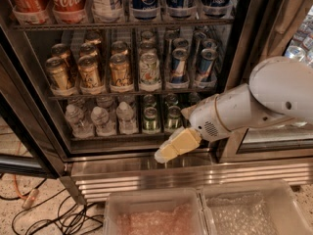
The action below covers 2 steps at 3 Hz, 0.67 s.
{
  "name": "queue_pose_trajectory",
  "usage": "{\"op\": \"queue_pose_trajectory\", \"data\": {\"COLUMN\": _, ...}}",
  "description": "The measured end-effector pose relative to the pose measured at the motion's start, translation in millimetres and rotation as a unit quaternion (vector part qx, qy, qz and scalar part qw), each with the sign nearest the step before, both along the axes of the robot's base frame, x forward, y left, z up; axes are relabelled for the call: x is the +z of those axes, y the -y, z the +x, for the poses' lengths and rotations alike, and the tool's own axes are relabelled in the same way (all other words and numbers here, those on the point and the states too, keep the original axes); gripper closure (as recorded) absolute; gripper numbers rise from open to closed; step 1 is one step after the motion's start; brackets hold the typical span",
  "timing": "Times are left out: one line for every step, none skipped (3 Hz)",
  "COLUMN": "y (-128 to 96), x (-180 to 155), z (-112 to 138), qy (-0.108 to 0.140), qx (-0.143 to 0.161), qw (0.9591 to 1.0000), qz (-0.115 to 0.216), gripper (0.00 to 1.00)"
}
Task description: Pick 7up can from middle shelf of fridge
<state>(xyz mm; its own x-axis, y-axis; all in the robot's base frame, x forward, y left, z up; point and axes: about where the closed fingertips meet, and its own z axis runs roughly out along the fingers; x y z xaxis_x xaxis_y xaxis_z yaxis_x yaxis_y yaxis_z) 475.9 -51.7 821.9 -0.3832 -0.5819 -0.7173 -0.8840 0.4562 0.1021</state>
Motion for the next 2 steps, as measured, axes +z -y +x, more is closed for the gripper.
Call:
{"op": "queue_pose_trajectory", "data": {"y": 0.0, "x": 0.0, "z": 0.0, "qy": 0.0, "qx": 0.0, "qw": 1.0, "qz": 0.0, "gripper": 0.0}}
{"op": "queue_pose_trajectory", "data": {"y": -8.3, "x": -3.2, "z": 6.3, "qy": 0.008, "qx": -0.011, "qw": 0.9997, "qz": 0.019, "gripper": 0.0}}
